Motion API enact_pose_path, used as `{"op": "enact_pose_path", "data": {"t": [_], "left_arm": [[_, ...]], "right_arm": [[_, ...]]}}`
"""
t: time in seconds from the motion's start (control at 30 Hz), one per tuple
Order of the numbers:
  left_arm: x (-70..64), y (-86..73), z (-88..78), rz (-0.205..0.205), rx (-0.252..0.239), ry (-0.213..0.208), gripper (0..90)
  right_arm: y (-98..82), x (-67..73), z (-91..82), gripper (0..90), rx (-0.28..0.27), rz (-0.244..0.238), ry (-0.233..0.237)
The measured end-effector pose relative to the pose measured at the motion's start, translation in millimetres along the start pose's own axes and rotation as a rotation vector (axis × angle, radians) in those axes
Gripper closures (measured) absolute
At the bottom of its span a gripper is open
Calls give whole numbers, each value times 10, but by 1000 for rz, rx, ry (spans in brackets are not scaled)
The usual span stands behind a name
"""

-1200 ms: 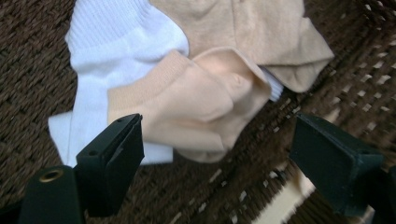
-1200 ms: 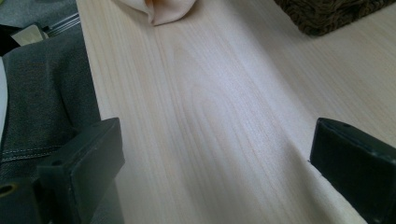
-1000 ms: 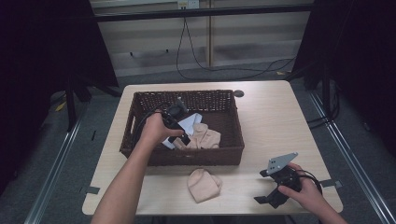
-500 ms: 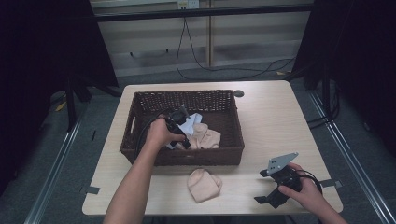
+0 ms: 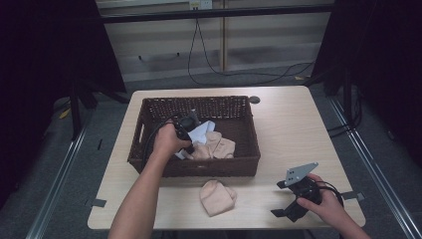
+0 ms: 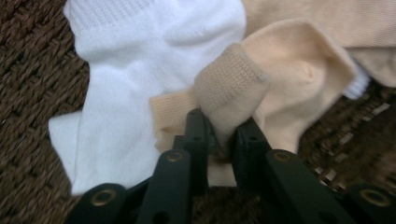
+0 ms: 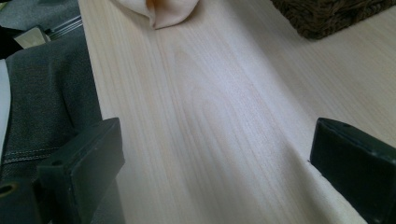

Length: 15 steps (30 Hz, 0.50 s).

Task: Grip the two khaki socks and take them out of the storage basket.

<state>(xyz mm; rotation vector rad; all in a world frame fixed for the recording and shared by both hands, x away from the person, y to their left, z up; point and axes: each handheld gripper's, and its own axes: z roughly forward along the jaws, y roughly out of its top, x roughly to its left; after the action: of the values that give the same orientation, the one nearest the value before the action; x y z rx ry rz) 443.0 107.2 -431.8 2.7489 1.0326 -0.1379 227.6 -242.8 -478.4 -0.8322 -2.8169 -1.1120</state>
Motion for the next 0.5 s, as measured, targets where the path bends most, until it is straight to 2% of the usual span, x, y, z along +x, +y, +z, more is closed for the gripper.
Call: {"op": "enact_pose_path", "data": {"t": [0.03,0.13,0.17,0.33,0.4,0.5], "left_arm": [[0,-4,-74,-19,-4,-16,814],[9,-11,-155,-21,-15,-15,816],[3,-15,-198,-33,-16,-19,817],[-14,-38,-411,-38,-63,-46,817],[-35,-44,-547,-35,-64,-49,816],[-44,-50,-631,-38,-70,-60,816]], "right_arm": [[-1,-2,1,25,-1,-1,0],[-1,1,1,25,0,1,1],[-2,-2,0,25,3,-2,2],[-2,-7,2,25,-2,2,0],[0,-5,-2,25,0,9,-1],[0,-5,-1,25,-2,6,-1]]}}
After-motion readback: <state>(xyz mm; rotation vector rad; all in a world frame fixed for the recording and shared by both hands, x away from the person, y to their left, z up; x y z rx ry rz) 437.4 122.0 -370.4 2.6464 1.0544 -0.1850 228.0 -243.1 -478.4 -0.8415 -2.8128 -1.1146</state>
